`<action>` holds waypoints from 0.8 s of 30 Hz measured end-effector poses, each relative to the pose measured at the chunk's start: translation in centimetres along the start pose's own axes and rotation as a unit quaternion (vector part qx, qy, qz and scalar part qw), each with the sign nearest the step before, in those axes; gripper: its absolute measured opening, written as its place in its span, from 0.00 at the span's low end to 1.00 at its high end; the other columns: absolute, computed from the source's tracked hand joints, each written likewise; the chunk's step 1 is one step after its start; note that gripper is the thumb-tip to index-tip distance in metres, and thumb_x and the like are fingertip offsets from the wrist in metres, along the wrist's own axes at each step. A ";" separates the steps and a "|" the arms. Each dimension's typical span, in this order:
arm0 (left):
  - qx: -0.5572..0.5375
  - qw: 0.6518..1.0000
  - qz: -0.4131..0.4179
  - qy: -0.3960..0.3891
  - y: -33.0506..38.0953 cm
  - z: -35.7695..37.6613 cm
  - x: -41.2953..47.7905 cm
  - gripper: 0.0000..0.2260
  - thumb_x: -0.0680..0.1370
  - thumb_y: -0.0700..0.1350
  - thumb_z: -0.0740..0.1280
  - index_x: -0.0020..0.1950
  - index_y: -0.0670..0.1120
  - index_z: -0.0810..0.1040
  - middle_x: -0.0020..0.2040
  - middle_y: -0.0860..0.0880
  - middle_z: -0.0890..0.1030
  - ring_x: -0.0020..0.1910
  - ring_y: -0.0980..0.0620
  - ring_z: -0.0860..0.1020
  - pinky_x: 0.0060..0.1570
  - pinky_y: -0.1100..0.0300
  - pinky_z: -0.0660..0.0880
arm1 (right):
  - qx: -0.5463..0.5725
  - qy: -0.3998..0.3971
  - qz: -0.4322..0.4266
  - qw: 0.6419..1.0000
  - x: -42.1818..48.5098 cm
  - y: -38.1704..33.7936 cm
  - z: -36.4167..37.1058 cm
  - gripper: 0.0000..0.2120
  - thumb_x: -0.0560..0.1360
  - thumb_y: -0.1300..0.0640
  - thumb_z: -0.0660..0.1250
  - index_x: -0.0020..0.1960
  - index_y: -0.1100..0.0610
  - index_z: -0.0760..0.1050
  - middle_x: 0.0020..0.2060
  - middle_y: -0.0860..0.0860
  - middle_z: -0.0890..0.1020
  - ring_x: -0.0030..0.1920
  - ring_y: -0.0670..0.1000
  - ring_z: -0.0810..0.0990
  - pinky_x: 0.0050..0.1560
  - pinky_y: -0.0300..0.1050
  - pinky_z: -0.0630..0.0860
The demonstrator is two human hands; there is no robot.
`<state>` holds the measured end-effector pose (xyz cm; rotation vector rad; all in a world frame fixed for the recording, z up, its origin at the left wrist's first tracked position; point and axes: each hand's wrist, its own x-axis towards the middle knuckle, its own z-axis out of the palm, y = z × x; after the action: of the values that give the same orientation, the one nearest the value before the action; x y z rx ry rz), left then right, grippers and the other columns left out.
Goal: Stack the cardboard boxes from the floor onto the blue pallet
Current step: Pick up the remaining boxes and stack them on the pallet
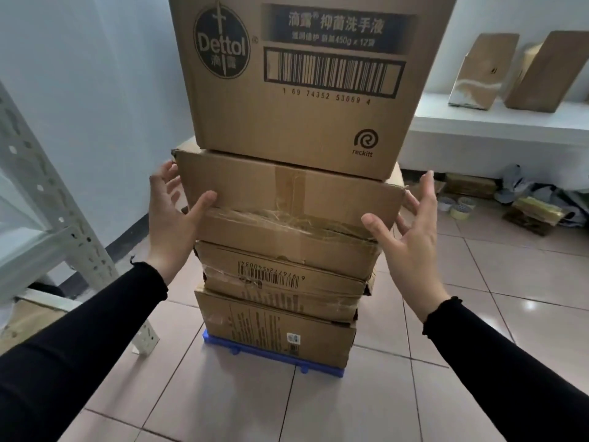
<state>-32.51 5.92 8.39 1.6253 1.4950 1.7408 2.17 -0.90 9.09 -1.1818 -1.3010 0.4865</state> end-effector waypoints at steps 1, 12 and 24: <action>0.006 0.999 -0.032 -0.011 -1.3 0.0 -0.7 0.37 0.72 0.65 0.74 0.77 0.59 0.61 0.74 0.55 0.70 0.72 0.55 0.72 0.74 0.48 0.68 | 0.006 -0.014 0.026 1.000 -0.9 1.1 0.0 0.55 0.71 0.41 0.76 0.86 0.47 0.44 0.82 0.43 0.56 0.80 0.45 0.61 0.79 0.54 0.65; -0.001 0.989 -0.096 -0.115 -6.5 0.5 -4.0 0.20 0.82 0.52 0.68 0.73 0.49 0.75 0.63 0.55 0.82 0.62 0.57 0.80 0.63 0.58 0.76 | -0.067 -0.151 0.130 0.978 -4.9 9.3 0.6 0.30 0.77 0.36 0.65 0.78 0.37 0.66 0.70 0.39 0.78 0.74 0.49 0.73 0.72 0.59 0.72; -0.019 0.993 -0.090 -0.078 -6.2 1.2 -4.5 0.17 0.81 0.45 0.71 0.69 0.45 0.77 0.61 0.49 0.83 0.54 0.60 0.81 0.51 0.70 0.77 | -0.039 -0.115 0.116 0.986 -5.4 8.1 1.2 0.26 0.85 0.53 0.62 0.82 0.49 0.64 0.68 0.36 0.78 0.67 0.33 0.76 0.70 0.44 0.75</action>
<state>-32.57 5.31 0.61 1.5190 1.4756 1.5012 2.18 -1.80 -0.64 -1.3822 -1.3943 0.7647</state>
